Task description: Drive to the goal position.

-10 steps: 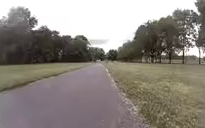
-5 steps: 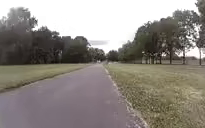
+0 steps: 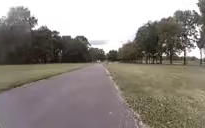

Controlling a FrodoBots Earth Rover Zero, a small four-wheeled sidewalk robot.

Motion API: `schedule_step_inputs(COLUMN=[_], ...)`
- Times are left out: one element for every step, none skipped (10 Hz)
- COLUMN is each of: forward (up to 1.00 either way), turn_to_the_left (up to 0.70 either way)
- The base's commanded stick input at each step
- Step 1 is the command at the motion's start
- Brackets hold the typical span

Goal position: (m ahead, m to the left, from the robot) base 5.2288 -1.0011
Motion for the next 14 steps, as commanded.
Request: schedule_step_inputs(forward=[0.70,0.70,0.70,0.70,0.70,0.70,0.70,0.70,0.70,0.70,0.70,0.70,0.70,0.70], turn_to_the_left=[0.00,0.00,0.00,0.00,0.00,0.00,0.00,0.00,0.00,0.00,0.00,0.00,0.00,0.00])
